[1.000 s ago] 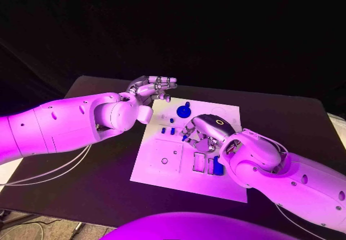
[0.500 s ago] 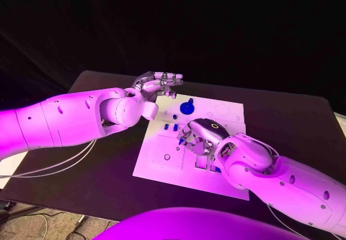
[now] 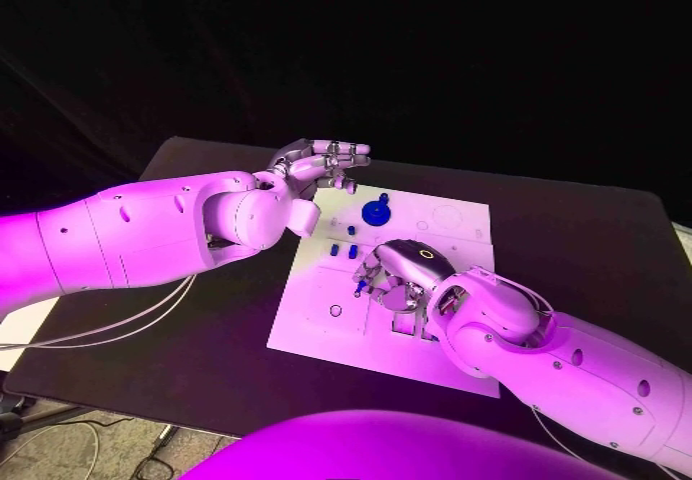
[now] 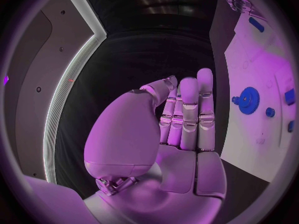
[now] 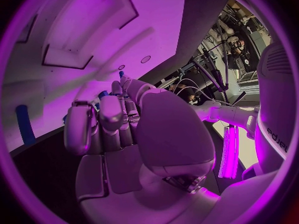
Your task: Assemble the parts on the task board
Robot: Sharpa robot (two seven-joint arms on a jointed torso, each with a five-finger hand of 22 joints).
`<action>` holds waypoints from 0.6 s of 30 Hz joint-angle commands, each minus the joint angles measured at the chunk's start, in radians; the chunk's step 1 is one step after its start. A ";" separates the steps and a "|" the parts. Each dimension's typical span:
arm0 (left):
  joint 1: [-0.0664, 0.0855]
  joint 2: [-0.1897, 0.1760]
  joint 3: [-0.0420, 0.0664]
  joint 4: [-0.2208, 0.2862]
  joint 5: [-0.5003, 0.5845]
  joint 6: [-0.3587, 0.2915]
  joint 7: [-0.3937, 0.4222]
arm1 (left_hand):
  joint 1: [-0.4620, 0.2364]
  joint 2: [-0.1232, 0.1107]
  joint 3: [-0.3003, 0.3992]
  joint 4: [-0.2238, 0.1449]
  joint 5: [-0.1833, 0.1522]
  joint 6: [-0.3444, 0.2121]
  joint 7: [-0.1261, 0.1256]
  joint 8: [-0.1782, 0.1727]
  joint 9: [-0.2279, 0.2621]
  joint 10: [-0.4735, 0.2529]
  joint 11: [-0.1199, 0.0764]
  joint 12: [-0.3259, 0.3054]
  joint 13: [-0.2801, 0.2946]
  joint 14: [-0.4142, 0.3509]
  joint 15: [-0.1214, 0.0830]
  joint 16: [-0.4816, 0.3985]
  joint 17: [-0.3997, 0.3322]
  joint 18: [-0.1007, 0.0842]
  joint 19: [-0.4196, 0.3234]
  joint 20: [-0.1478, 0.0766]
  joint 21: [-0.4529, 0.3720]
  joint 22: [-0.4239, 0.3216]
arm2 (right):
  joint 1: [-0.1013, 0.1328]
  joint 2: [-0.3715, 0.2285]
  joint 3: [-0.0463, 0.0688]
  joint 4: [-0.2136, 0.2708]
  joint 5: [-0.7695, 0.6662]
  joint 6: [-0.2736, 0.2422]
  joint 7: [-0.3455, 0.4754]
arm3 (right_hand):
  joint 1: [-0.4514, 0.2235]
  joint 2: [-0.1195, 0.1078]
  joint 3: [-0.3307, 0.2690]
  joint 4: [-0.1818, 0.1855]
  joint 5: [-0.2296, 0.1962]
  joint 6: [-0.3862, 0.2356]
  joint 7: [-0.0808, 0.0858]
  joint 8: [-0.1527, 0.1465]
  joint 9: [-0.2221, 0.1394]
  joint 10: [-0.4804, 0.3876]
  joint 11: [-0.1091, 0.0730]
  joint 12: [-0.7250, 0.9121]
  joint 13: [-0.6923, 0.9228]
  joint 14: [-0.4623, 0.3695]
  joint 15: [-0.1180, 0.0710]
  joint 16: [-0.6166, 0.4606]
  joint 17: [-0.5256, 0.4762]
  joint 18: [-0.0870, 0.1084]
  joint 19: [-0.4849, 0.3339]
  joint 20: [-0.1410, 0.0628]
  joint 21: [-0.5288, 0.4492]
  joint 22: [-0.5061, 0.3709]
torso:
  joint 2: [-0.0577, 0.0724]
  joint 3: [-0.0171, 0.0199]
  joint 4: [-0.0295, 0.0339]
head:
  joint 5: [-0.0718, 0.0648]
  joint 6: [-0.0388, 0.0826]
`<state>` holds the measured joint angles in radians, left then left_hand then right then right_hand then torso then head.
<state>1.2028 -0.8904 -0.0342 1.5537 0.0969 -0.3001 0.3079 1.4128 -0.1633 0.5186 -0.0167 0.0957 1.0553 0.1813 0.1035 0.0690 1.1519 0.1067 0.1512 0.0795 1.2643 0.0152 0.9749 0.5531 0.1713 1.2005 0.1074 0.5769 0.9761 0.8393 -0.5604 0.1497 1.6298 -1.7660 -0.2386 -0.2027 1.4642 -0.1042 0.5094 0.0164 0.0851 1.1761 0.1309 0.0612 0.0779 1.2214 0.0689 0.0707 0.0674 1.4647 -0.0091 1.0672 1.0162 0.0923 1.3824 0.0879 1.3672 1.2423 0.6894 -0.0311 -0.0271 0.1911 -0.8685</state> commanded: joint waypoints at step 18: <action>0.000 0.006 0.001 -0.004 0.004 0.023 0.002 | -0.002 0.008 -0.009 0.000 -0.002 -0.011 0.001 0.003 -0.001 -0.009 -0.001 0.008 0.001 -0.007 -0.002 -0.003 -0.003 0.011 -0.003 0.003 -0.006 -0.002 | -0.001 0.012 -0.012 -0.016 -0.022 0.067 -0.006 | -0.020 0.004 0.008 0.000 -0.003 -0.002 0.008 0.004 0.000 0.005 0.004 -0.002 0.000 0.026 -0.004 0.005 0.001 -0.016 0.002 0.003 0.003 0.000 | 0.000 -0.0006 0.0002 | -0.001 -0.004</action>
<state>1.2026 -0.8863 -0.0342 1.5490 0.0970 -0.2967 0.3063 1.4128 -0.1633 0.5158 -0.0195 0.0957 1.0516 0.1849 0.1035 0.0690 1.1503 0.1051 0.1568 0.0792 1.2622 0.0132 0.9749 0.5507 0.1712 1.2005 0.1074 0.5769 0.9750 0.8405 -0.5504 0.1400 1.6170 -1.7698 -0.2049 -0.2037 1.4550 -0.1003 0.5092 0.0164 0.0844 1.1739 0.1313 0.0593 0.0767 1.2214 0.0690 0.0685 0.0671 1.4647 -0.0091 1.0672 1.0160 0.0923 1.3823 0.0879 1.3672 1.2420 0.6900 -0.0320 -0.0273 0.1913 -0.8727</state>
